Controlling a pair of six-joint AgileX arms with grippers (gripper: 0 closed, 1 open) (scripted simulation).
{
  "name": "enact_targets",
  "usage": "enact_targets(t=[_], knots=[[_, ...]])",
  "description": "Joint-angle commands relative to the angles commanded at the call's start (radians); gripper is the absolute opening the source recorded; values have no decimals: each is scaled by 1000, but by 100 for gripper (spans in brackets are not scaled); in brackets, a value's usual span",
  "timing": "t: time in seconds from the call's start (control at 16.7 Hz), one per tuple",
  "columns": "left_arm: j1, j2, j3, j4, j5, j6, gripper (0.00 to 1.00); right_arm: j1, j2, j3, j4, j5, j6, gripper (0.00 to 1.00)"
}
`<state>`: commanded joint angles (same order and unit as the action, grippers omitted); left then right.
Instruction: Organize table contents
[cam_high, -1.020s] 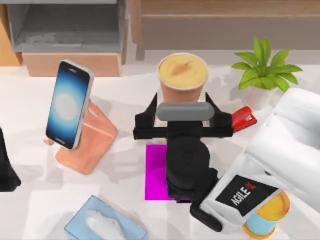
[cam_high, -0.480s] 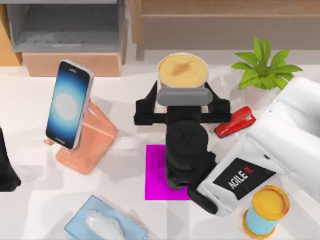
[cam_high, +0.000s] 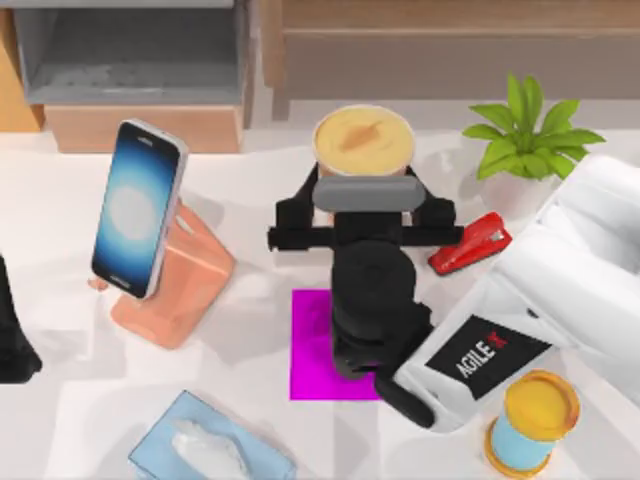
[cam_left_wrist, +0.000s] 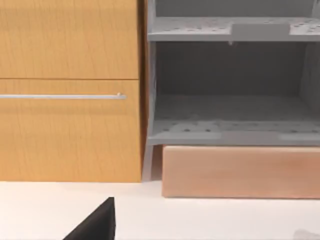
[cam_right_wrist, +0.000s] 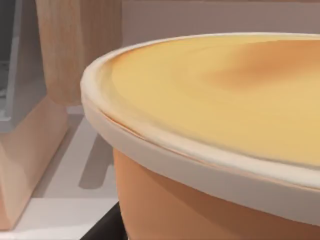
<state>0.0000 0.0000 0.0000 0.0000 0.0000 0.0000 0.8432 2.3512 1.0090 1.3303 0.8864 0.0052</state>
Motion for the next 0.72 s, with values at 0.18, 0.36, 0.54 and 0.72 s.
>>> enact_targets(t=[0.18, 0.36, 0.54, 0.72], knots=[[0, 0, 0, 0, 0, 0, 100, 0, 0, 0, 0, 0, 0, 32], [0, 0, 0, 0, 0, 0, 100, 0, 0, 0, 0, 0, 0, 10], [0, 0, 0, 0, 0, 0, 100, 0, 0, 0, 0, 0, 0, 0], [0, 0, 0, 0, 0, 0, 100, 0, 0, 0, 0, 0, 0, 0]])
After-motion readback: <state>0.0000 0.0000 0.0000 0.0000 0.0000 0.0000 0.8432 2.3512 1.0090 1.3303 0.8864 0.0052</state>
